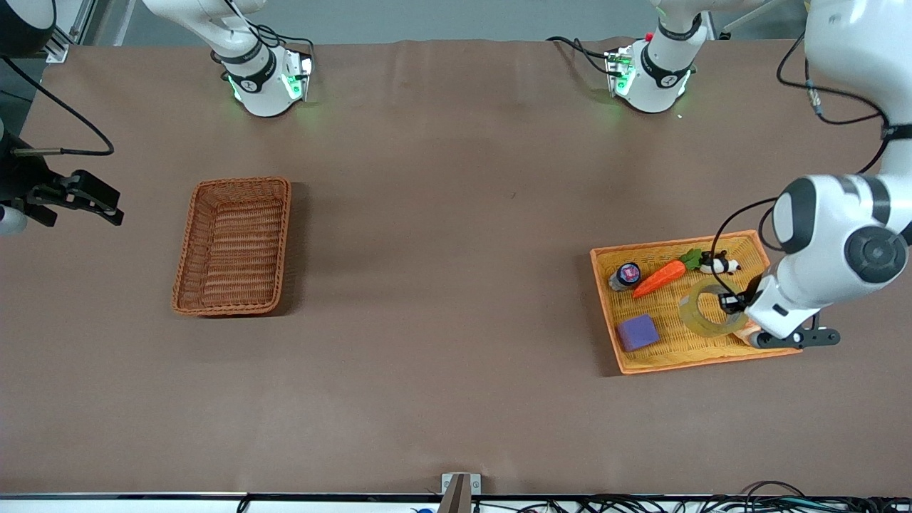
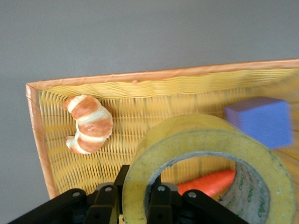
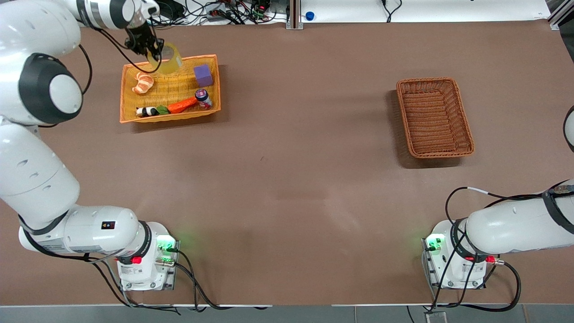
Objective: Move tape to another basket
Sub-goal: 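Close the left gripper on the tape roll's rim, then lift the tape with the left gripper and carry it toward the basket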
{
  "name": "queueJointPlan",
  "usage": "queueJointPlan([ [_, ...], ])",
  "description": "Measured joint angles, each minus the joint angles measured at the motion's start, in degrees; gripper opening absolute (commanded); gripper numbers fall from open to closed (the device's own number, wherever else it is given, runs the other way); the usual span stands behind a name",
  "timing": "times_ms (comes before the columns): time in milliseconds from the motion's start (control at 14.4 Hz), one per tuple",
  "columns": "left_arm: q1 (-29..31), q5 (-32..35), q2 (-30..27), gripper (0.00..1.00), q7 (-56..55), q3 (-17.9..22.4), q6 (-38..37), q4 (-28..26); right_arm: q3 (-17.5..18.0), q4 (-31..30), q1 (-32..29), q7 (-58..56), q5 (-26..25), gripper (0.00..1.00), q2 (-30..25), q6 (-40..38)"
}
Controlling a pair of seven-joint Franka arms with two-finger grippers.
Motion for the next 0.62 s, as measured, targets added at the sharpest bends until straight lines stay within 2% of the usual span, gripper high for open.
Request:
queueJointPlan([
  [347,-2.12,0.04,-0.87,0.05,-5.80,-11.55,-2.78,-0.15,0.01,0.00,0.01,0.00,0.00,1.00,0.00,0.15],
  [554,-8.49,0.05,-0.70,0.10,-11.64,-13.82,-4.24,1.36,0.07,0.00,0.06,0.00,0.00,1.00,0.00,0.19],
  [624,-11.25,0.05,-0.33,0.08,-13.69,-13.89,-4.65,2.40,0.04,0.00,0.05,0.00,0.00,1.00,0.00,0.23],
])
